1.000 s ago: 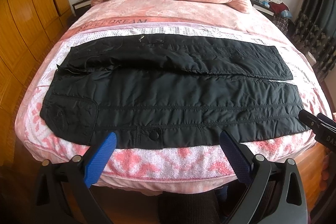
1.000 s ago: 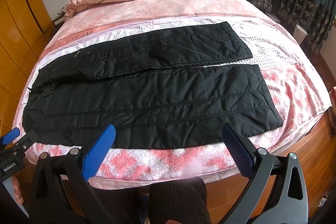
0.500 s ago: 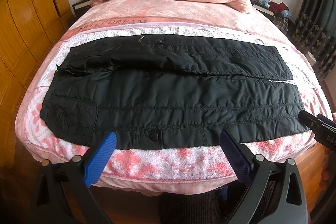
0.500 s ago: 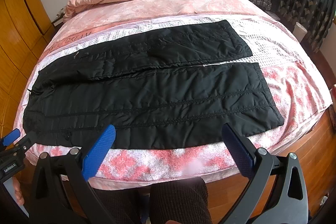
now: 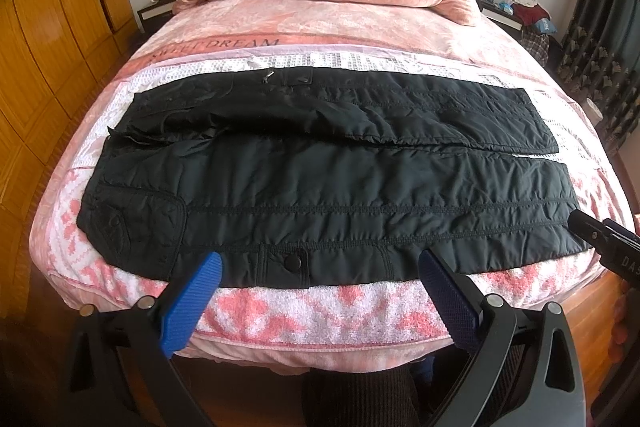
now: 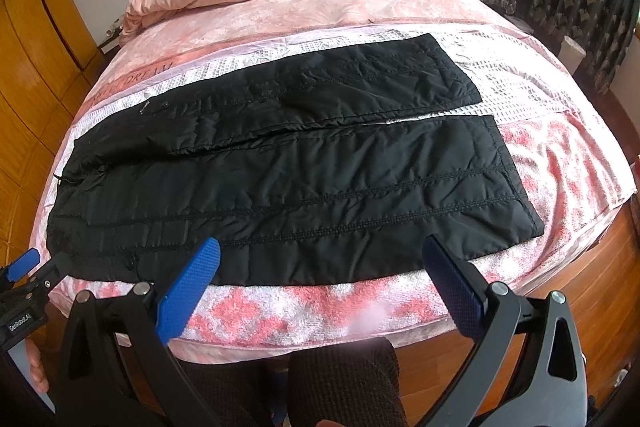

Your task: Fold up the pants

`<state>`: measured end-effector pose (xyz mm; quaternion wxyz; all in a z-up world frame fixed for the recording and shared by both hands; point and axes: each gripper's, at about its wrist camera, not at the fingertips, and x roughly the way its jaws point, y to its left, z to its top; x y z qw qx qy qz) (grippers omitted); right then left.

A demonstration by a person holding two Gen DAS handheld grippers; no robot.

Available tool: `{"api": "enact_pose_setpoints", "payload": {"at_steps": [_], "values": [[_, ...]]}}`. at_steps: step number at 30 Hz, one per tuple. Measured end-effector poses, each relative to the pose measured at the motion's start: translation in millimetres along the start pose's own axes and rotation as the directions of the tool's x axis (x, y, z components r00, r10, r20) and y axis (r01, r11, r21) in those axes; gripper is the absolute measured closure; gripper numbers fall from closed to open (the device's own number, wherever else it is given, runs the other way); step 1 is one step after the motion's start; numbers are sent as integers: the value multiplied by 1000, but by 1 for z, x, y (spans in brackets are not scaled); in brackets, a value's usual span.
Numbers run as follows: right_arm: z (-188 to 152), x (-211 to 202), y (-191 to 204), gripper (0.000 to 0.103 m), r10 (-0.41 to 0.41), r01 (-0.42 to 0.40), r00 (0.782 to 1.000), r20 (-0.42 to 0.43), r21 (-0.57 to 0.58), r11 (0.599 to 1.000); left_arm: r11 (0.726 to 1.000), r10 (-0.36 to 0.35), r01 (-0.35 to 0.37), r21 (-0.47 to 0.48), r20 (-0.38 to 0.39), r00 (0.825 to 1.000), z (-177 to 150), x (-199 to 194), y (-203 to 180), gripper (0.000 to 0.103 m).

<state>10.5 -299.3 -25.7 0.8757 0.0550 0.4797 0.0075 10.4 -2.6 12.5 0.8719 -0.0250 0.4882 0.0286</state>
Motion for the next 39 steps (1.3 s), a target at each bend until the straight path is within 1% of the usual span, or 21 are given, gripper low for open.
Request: {"api": "enact_pose_setpoints", "payload": {"at_steps": [24,27,31,34,36,37,39], "values": [[2,8,-6,2,22,-22,999,-23,41,999,1000,4,-4,2,-1,1000,2,1,-1,4],[2,10,-7,2,25,-24,999,-27,43,999,1000,5,-5,4,-7,1000,2,5,-1,4],[3,14,-12,2,48,-47,999,-21,48,998,1000,18,-18,6,-37,999,4,23,-4,4],[14,26,-27,2,79,-76,996,-48,49,996,999,27,-26,25,-60,998,12,38,-7,4],[28,36,-46,2,93,-89,994,-57,63,994,998,50,-47,48,-61,997,25,51,-15,4],[37,42,-58,2,104,-99,993,-61,77,992,997,50,-46,60,-61,997,36,59,-19,4],[67,58,-89,2,108,-101,992,-59,109,989,997,34,-30,66,-61,998,52,72,-27,4]]}}
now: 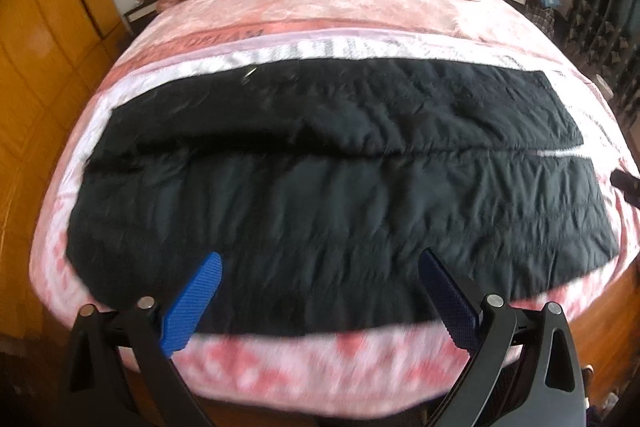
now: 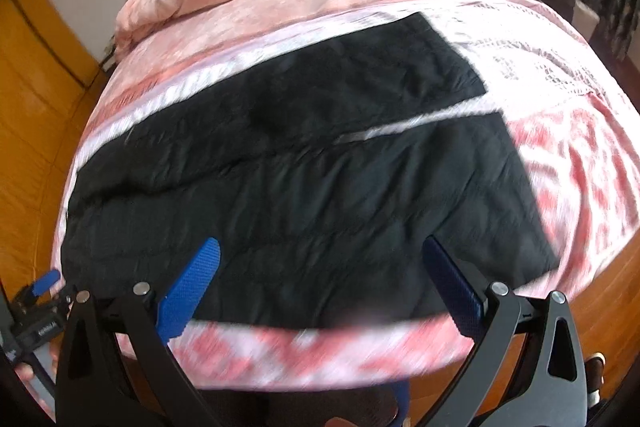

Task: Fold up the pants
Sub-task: 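Lower both grippers onto the pant leg hems and close them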

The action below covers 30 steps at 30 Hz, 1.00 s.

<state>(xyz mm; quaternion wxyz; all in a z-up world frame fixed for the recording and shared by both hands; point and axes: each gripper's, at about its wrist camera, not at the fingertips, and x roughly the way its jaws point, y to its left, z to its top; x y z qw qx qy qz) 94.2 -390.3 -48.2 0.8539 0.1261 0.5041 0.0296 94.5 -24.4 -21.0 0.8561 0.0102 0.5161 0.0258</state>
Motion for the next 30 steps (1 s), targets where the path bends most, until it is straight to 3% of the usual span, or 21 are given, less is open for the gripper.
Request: {"api": "enact_pose_setpoints", "payload": {"at_steps": [5,13,19,24,30], "values": [[89,41,-58,2,-107,107,994,17,-12,994,995,-85,85,-50,2,996,64,44,-26,4],[211,153,-119,2,-145,140,982,-124,-42,989,971,-165,169,-171,37,986,142,118,-67,4],[236,201,-134,3,-134,128,977,-168,-48,991,975,-154,151,-163,-6,988,170,164,-94,4],[235,222,-134,2,-98,80,974,-206,-96,992,980,-149,145,-134,-13,989,183,181,-114,4],[235,230,-139,2,-105,89,971,-217,-79,993,983,-164,161,-92,-27,986,186,187,-131,4]]}}
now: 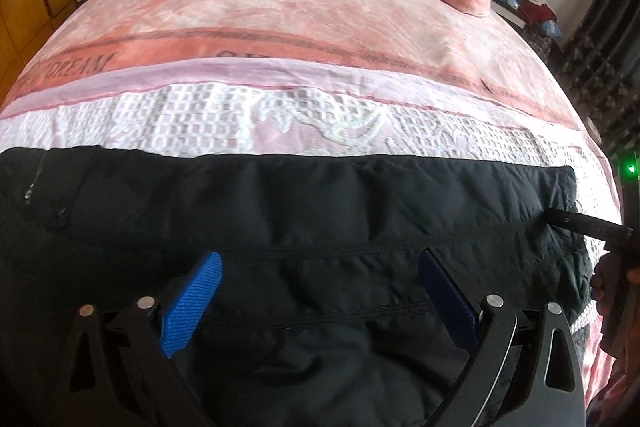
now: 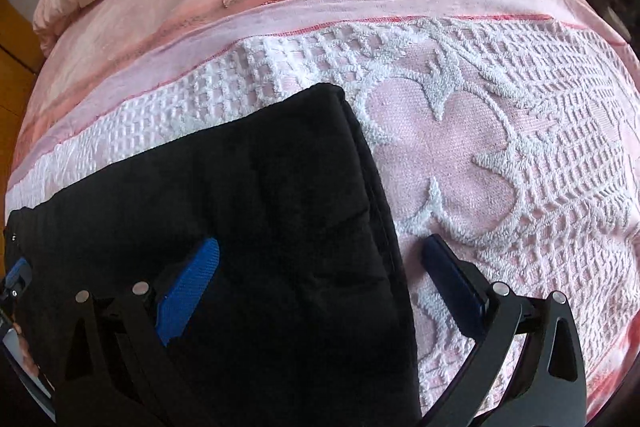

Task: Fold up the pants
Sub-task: 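Lower both grippers onto the pant leg hems and close them, then lift the hems with both grippers and fold them over toward the waistband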

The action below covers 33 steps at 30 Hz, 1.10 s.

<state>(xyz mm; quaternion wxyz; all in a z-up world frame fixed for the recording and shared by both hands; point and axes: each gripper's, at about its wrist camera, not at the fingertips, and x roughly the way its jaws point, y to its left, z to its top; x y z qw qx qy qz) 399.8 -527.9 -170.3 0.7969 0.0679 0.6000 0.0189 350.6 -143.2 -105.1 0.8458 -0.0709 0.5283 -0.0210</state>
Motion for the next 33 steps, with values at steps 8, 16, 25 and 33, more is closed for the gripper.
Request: {"api": "enact_pose_setpoints", "payload": {"at_steps": [8,16,25,33], "values": [[-18,-24,26,66,14,1,995,100,-151,989,999,-9,9,37,13,1000,4,-8,-9,4],[-47,-95,38,93,196,-121,959,205,-329,937,985,-83,75,153,42,996,25,-8,-32,4],[-65,-138,28,93,360,-231,897,256,-422,877,869,-238,220,443,-15,971,47,3,-74,4],[-72,-138,22,93,407,-265,876,259,-446,855,739,-278,322,591,-167,946,51,30,-98,4]]}}
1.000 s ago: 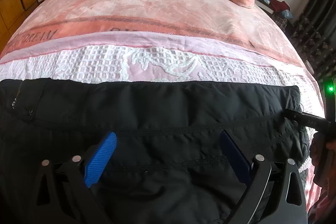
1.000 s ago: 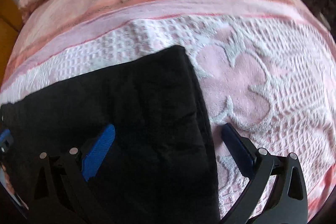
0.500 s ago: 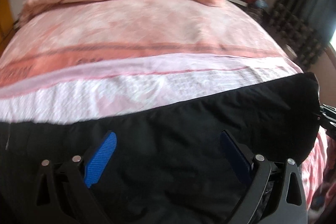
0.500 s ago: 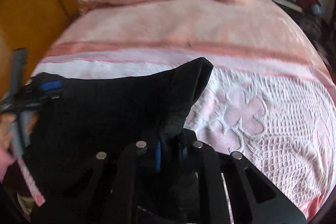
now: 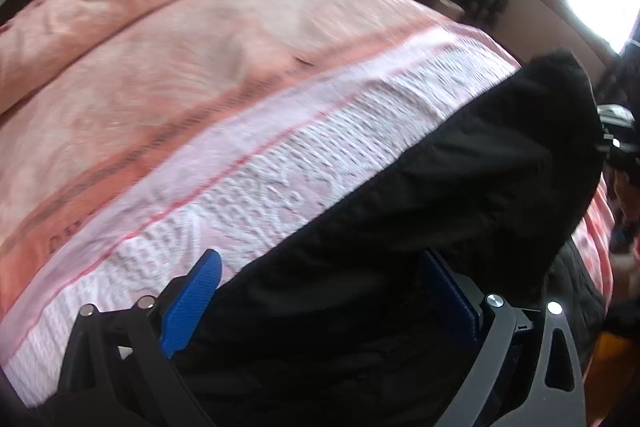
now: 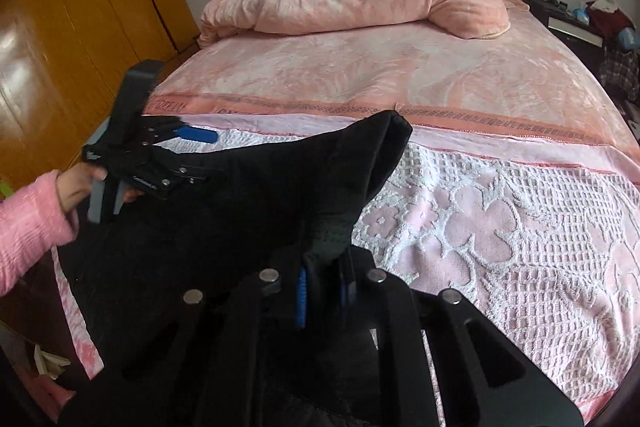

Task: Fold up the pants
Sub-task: 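Lift the hems with both grippers and fold them over toward the waistband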

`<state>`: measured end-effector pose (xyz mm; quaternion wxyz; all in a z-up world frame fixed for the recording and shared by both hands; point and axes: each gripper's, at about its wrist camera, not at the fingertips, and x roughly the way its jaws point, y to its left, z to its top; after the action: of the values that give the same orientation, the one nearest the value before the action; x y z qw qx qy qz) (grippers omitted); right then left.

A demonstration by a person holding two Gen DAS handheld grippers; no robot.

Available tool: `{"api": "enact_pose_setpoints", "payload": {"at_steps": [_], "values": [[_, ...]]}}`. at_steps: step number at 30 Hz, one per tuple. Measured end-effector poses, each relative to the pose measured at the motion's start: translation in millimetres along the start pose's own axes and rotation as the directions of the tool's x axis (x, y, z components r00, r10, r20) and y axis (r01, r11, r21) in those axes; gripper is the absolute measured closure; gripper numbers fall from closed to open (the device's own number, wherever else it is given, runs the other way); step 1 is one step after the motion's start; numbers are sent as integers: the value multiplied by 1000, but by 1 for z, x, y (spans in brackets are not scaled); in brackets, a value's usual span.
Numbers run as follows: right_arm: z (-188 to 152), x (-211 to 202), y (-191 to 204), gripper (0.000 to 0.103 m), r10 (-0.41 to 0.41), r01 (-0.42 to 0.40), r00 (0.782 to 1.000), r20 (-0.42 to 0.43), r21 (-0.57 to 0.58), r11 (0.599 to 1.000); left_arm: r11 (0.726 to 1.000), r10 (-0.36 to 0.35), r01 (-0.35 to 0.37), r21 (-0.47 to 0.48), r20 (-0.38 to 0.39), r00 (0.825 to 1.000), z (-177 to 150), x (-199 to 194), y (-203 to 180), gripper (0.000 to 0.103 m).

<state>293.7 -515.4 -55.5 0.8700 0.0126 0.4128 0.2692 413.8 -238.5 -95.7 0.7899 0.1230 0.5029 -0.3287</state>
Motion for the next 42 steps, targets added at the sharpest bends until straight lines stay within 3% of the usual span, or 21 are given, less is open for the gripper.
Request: {"api": "enact_pose_setpoints", "payload": {"at_steps": [5,6,8,9,11,14,16,19,21,22,23,25,26,27,29,30,32,33,37,42], "values": [[-3,-10,8,93,13,-12,1000,16,-40,999,998,-60,62,30,-70,996,2,7,0,7],[-4,-11,9,93,11,-10,1000,17,-46,999,997,-62,65,30,-75,995,2,6,0,19],[-5,-13,11,93,6,-5,1000,22,-52,999,997,-62,67,36,-116,991,3,9,1,57],[-5,-13,11,93,6,-4,1000,24,-50,999,998,-53,59,37,-131,990,2,9,1,63],[-6,-16,11,93,9,-8,999,34,-41,999,998,-21,28,57,-118,993,-2,4,0,85],[-6,-18,12,92,11,-10,999,48,-28,1000,1000,-25,25,8,-66,998,-6,-10,6,95],[-6,-20,13,92,3,-2,998,56,-21,1000,1000,-5,5,-9,-10,1000,-8,-24,6,96],[-4,-27,14,92,5,-6,996,94,13,1000,989,145,-146,1,93,985,-9,-54,-12,96],[0,-33,17,92,-8,3,991,133,31,1000,954,296,-299,-13,178,938,-11,-78,-31,96],[2,-36,21,92,-18,13,989,149,30,999,928,368,-373,-22,225,902,-15,-90,-44,96],[3,-39,25,92,-41,37,985,168,28,999,884,454,-467,-23,281,845,-23,-103,-60,96],[2,-42,32,92,-60,55,979,196,28,998,805,557,-593,-7,350,753,-45,-113,-94,96],[-3,-43,35,92,-73,66,976,207,39,997,791,571,-612,2,358,739,-54,-114,-103,96],[-8,-43,36,92,-85,76,975,207,50,996,786,574,-618,9,361,735,-67,-113,-114,96],[-24,-42,34,92,-91,75,976,196,85,994,799,557,-601,26,346,755,-93,-107,-131,96],[-36,-41,32,92,-82,62,979,185,111,992,800,554,-600,28,350,755,-104,-105,-139,96],[-60,-43,30,92,-50,24,984,171,151,988,788,557,-614,42,377,740,-127,-104,-158,97],[-71,-45,31,92,-36,8,985,168,166,986,791,551,-610,46,381,743,-135,-105,-164,97],[-106,-54,43,92,-53,20,985,166,190,982,846,484,-531,41,357,799,-175,-115,-191,97],[-143,-57,51,91,-54,11,985,161,257,966,874,441,-479,83,280,852,-214,-112,-217,97]]}}
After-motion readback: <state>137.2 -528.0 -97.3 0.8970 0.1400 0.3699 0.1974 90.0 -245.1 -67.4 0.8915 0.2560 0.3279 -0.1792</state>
